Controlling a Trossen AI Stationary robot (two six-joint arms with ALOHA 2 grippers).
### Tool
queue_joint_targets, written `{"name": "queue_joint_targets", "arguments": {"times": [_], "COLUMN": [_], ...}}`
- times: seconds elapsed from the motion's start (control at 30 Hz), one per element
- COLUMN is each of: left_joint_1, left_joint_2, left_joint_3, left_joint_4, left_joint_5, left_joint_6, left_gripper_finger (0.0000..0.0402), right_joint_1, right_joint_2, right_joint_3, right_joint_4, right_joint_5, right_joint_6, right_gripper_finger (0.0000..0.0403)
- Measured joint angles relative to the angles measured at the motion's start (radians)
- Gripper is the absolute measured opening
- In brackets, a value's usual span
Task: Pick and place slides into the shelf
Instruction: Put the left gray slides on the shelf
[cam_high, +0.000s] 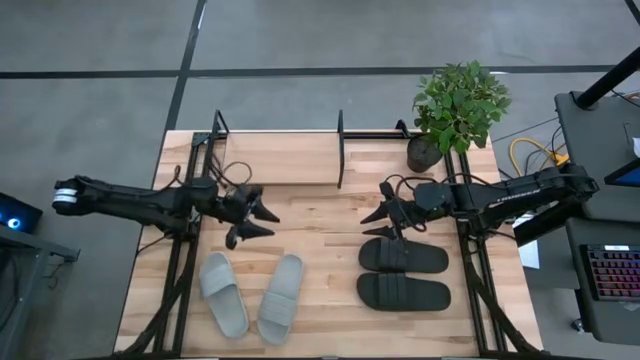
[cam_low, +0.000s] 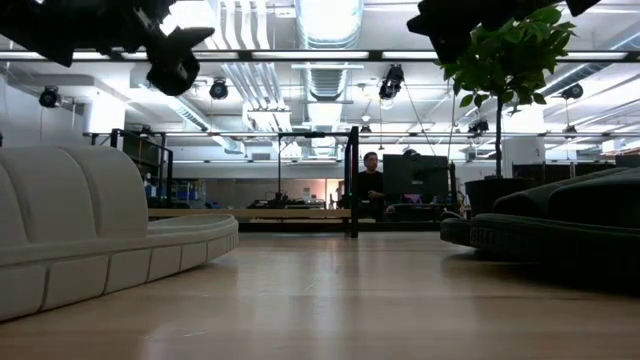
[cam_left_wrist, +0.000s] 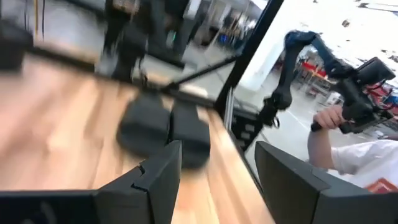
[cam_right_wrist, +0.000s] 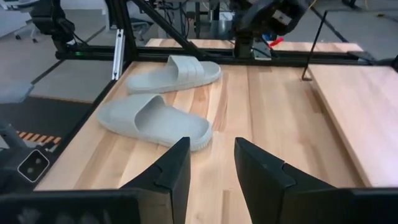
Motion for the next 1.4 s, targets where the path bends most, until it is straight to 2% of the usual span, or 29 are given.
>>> {"name": "queue_joint_targets", "arguments": {"times": [0.17, 0.37, 0.7, 0.83, 0.93, 1.2, 1.4], "left_joint_1": [-0.023, -0.041, -0.065, -0.072, -0.091, -0.190, -0.292], "left_joint_2": [0.061, 0.138, 0.255, 0.292, 0.309, 0.344, 0.385], "left_joint_3": [0.025, 0.132, 0.433, 0.498, 0.492, 0.452, 0.457], "left_joint_4": [-0.140, -0.410, -1.031, -1.217, -1.289, -1.366, -1.366], "left_joint_5": [0.016, 0.114, 0.131, 0.112, 0.107, 0.161, 0.111], "left_joint_6": [-0.135, -0.312, -0.355, -0.411, -0.485, -0.524, -0.671], "left_gripper_finger": [0.0190, 0.0190, 0.0189, 0.0189, 0.0189, 0.0189, 0.0189], "right_joint_1": [0.000, 0.000, 0.000, 0.000, 0.000, 0.000, 0.000], "right_joint_2": [0.000, 0.000, 0.000, 0.000, 0.000, 0.000, 0.000], "right_joint_3": [0.000, 0.000, 0.000, 0.000, 0.000, 0.000, 0.000], "right_joint_4": [-0.025, -0.025, -0.025, -0.025, -0.028, -0.035, -0.045], "right_joint_5": [0.000, 0.000, 0.000, 0.000, 0.000, 0.000, 0.001], "right_joint_6": [0.006, -0.036, -0.064, -0.064, -0.065, -0.064, -0.064], "right_gripper_finger": [0.0112, 0.0110, 0.0109, 0.0105, 0.0106, 0.0107, 0.0100]}}
